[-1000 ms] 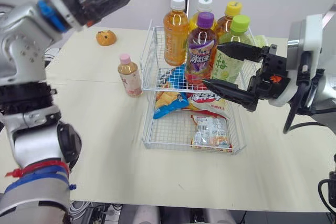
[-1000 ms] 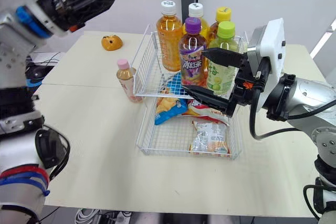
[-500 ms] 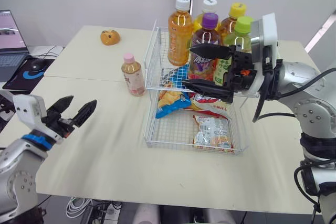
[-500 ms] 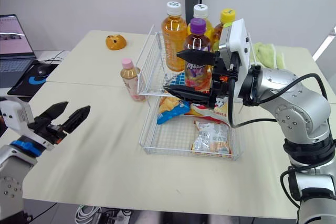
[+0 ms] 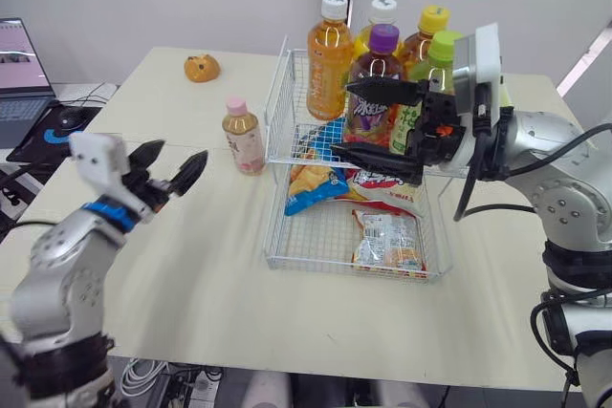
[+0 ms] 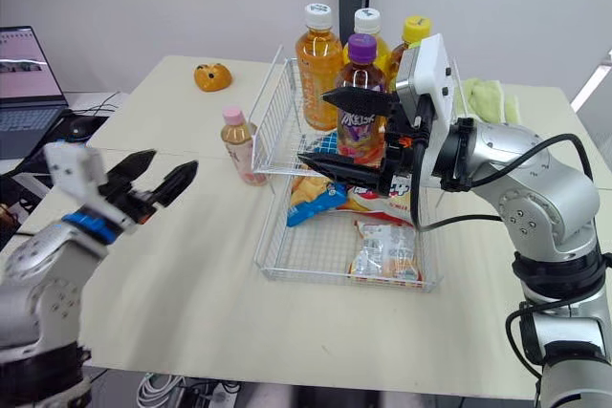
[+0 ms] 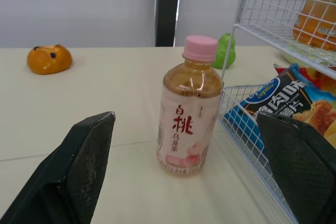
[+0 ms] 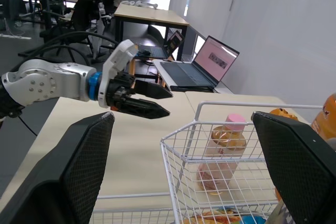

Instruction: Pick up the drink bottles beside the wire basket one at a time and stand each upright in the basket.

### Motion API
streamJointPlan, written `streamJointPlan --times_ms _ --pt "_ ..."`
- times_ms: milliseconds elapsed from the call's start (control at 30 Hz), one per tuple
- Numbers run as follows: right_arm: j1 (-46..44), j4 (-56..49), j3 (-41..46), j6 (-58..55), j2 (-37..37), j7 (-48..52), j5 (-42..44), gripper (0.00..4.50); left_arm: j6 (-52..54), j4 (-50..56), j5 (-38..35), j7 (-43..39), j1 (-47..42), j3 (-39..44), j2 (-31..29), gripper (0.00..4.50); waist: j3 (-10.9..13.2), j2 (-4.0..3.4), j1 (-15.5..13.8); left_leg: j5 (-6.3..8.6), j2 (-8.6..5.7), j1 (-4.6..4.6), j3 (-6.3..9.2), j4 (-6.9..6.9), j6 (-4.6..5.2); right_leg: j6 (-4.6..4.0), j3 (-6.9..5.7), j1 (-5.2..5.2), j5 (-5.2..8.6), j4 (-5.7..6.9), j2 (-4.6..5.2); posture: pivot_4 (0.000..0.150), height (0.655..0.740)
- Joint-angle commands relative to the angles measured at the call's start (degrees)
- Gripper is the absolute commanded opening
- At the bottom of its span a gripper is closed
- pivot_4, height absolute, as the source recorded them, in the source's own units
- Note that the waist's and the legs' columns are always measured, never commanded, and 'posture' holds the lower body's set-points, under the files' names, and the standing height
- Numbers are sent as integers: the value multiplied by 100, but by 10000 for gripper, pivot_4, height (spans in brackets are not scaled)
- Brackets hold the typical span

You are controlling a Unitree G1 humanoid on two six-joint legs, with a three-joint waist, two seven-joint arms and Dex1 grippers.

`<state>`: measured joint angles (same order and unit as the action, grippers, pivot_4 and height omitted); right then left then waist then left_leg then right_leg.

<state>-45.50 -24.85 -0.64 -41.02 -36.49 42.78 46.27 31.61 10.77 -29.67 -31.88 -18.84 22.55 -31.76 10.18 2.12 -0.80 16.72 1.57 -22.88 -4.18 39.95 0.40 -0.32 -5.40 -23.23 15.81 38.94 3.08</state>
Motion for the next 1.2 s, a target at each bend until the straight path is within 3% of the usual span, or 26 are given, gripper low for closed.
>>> streamJointPlan --times_ms 33,400,700,800,1067,1100,1200 --pt "83 -407 354 -129 -139 -218 104 45000 -343 -472 304 21 -568 -389 -20 44648 0 0 -1 0 1 0 0 0 0 0 -1 0 0 -1 0 1500 7400" --pt "239 -814 644 -477 -331 -636 280 45000 -1339 -2638 1142 146 -2215 -1066 190 44648 0 0 61 -1 2 1 -5 -1 -2 0 1 -3 0 1 -3 1500 7400" --pt "325 -907 681 -470 -377 -727 287 45000 -1797 -3738 1501 -43 -2774 -1314 228 44648 0 0 61 -2 2 0 -6 -1 -2 1 -1 -4 0 0 -2 1500 7400" --pt "349 -950 719 -479 -416 -740 309 45000 -1983 -3989 1549 -70 -2898 -1326 250 39166 0 0 60 -2 2 0 -6 0 -3 1 -1 -4 0 1 -3 1500 7400" --pt "366 -1040 778 -517 -432 -803 367 45000 -2112 -4291 1608 -252 -3047 -1367 280 15629 0 0 73 -2 2 2 -8 0 -3 1 1 -4 0 2 -3 1500 7400" --pt "369 -1043 782 -517 -432 -807 369 45000 -2121 -4308 1615 -259 -3056 -1365 285 13613 0 0 73 -2 3 2 -8 0 -3 1 2 -4 0 2 -3 1500 7400" --pt "362 -1022 766 -500 -421 -806 346 45000 -2160 -4357 1625 -278 -3078 -1369 290 13622 0 0 73 -2 3 3 -7 0 -3 1 1 -4 0 4 -3 1500 7400"
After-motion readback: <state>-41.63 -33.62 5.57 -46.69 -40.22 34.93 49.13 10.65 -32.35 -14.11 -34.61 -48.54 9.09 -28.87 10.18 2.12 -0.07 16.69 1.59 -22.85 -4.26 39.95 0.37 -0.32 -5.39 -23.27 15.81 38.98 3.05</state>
